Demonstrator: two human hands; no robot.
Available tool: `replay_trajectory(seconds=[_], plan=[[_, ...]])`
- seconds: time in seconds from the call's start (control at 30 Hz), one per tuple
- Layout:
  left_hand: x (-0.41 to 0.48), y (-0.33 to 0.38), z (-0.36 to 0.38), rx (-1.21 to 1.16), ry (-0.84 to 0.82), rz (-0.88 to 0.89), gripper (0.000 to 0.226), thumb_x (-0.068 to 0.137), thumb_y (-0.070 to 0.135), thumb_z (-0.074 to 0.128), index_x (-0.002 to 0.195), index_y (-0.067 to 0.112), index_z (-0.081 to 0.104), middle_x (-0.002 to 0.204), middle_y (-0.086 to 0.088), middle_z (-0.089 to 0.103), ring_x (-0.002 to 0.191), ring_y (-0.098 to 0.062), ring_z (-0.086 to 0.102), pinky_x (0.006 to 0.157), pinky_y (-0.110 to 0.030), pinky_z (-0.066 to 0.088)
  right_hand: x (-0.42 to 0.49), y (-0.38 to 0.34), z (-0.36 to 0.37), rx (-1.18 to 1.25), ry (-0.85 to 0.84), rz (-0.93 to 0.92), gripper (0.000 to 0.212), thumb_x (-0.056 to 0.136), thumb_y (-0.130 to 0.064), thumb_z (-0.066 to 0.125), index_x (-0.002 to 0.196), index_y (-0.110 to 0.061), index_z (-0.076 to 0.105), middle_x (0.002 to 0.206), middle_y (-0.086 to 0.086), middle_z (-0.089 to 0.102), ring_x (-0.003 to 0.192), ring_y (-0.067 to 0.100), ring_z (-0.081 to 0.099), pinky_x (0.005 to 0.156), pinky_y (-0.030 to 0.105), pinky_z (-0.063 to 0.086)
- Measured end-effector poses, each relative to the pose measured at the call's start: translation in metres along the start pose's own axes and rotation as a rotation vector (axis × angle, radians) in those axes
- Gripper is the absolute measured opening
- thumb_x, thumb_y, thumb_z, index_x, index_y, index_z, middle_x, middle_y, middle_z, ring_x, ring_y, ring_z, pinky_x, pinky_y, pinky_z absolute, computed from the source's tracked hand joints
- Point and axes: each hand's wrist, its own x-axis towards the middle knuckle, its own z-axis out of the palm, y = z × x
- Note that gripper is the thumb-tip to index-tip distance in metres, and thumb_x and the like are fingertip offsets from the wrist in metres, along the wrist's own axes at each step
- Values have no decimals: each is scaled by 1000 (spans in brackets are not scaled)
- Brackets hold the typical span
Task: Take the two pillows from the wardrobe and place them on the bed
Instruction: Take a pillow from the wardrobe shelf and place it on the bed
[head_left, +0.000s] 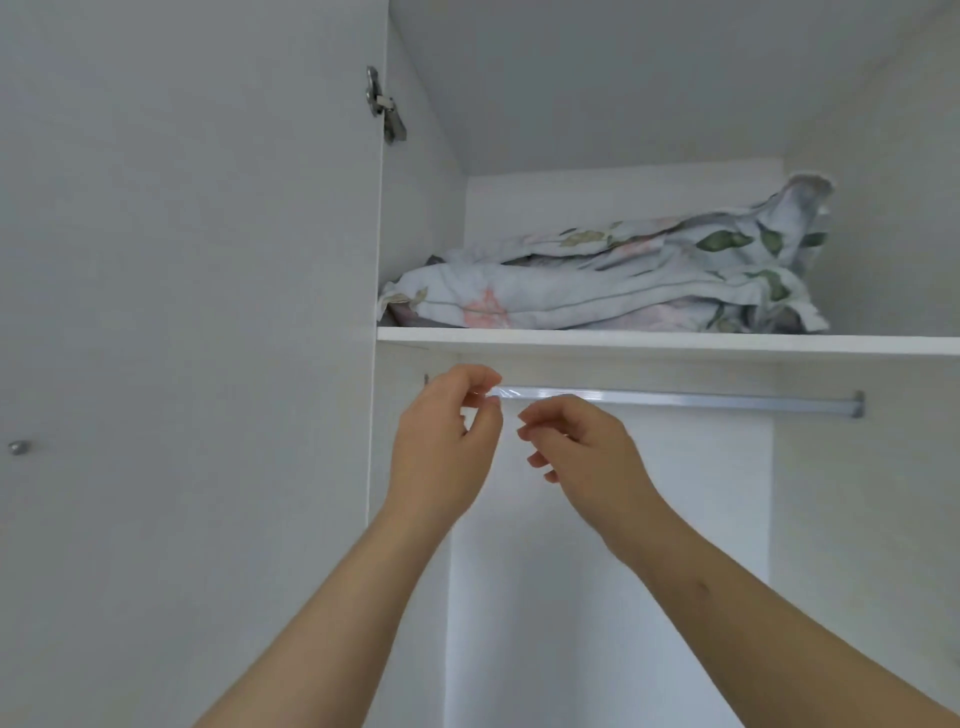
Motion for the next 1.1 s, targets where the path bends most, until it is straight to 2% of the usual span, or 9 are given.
replay_trajectory(seconds=[0.13,0.3,0.47,0.57,0.63,0.73,0.83,0.93,1.1], plan=[[27,-2,33,18,-81,71,22,88,12,52,107,16,62,100,13,57,96,-9,55,78,-17,42,22,3,-31,-119,81,-13,20,86,-13,52,82,-29,63,95,-2,67,84,22,65,71,31,50],[64,-6,61,107,-122,168,22,87,16,53,108,18,61,109,5,62,105,-14,53,83,-19,32,53,1,-58,-254,162,-61,25,86,-14,52,74,-35,57,92,-4,63,90,22,62,70,29,48],[104,-10,79,160,-186,261,22,88,16,51,108,18,60,111,1,63,107,-18,53,86,-28,39,78,3,-78,-330,256,-87,23,86,-13,51,74,-32,57,79,-10,59,84,21,62,61,24,42],[129,-14,96,192,-217,279,25,89,18,49,112,18,59,116,1,62,111,-17,52,96,-29,32,92,8,-91,-387,283,-106,20,87,-14,50,80,-30,58,79,-14,57,73,14,56,53,21,37],[143,-16,110,211,-225,289,26,89,18,49,113,18,59,119,0,62,114,-18,51,96,-30,34,103,11,-101,-448,292,-109,16,87,-14,49,87,-25,60,79,-14,56,67,10,52,55,22,38],[161,-18,133,226,-218,299,28,89,18,49,115,18,58,123,-1,60,118,-20,48,94,-33,39,125,17,-120,-530,330,-133,16,86,-15,50,91,-23,62,78,-15,55,71,10,50,67,25,39],[177,-19,153,269,-175,323,29,88,20,49,116,19,57,128,1,57,123,-21,43,97,-35,37,150,22,-140,-591,344,-168,15,86,-15,48,88,-26,59,73,-16,54,69,10,50,63,25,38],[193,-17,174,330,-107,387,32,86,21,52,118,20,55,132,1,52,126,-22,38,101,-36,33,174,27,-156,-651,338,-213,17,87,-16,47,94,-25,60,82,-14,57,78,14,52,69,26,39],[220,-21,219,487,-123,444,48,82,30,55,129,24,46,143,0,37,135,-20,28,106,-36,28,220,48,-181,-860,337,-271,28,85,-17,48,109,-20,61,117,0,63,104,25,53,87,36,45]])
